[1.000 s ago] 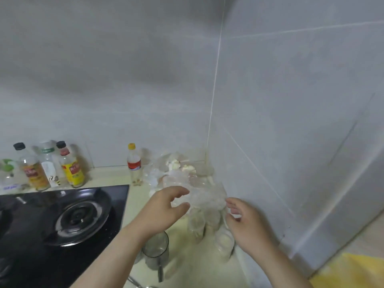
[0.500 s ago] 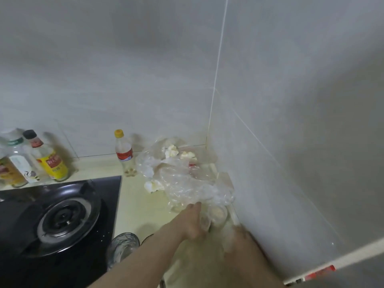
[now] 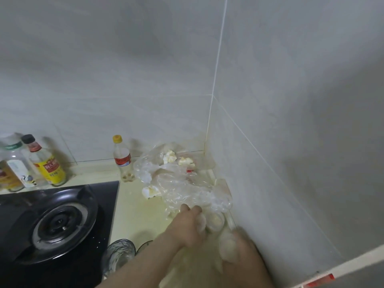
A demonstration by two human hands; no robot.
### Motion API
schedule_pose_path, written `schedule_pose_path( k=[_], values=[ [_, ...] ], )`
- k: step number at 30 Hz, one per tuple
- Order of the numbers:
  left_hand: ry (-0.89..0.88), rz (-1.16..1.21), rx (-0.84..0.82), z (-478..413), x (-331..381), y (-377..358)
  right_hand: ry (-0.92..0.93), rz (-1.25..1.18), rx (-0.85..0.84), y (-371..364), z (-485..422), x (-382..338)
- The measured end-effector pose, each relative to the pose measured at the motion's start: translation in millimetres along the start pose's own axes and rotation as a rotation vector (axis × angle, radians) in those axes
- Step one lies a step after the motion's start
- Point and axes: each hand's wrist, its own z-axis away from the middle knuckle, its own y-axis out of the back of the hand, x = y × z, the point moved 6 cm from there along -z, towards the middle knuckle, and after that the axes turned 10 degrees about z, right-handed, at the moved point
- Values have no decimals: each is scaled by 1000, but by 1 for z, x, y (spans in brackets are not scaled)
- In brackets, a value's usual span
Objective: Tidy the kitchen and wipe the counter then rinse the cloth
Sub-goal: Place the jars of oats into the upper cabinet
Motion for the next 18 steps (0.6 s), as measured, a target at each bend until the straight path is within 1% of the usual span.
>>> schedule_pose_path(
  k=[1, 2, 4, 7, 9, 12, 15, 18],
  values=[
    [-21, 41, 32, 8, 5, 8, 44, 2, 12, 6, 3, -6],
    [-35, 85, 63, 16, 10, 16, 64, 24, 63, 15, 8, -16],
    [-51, 241, 125, 30, 18, 30, 93, -15, 139, 28, 12, -26],
    [-50, 550, 230, 55, 25, 48, 119, -189, 174, 44, 25, -43],
    [-52, 675, 335, 73, 29, 60, 115, -372, 189, 54, 37, -56],
    [-78, 750, 482, 102, 35, 76, 163, -500, 205, 66, 51, -70],
    [-154, 755, 525, 132, 45, 91, 229, -571, 211, 82, 64, -80],
    [-229, 711, 563, 165, 56, 110, 321, -649, 219, 102, 81, -92]
  ],
)
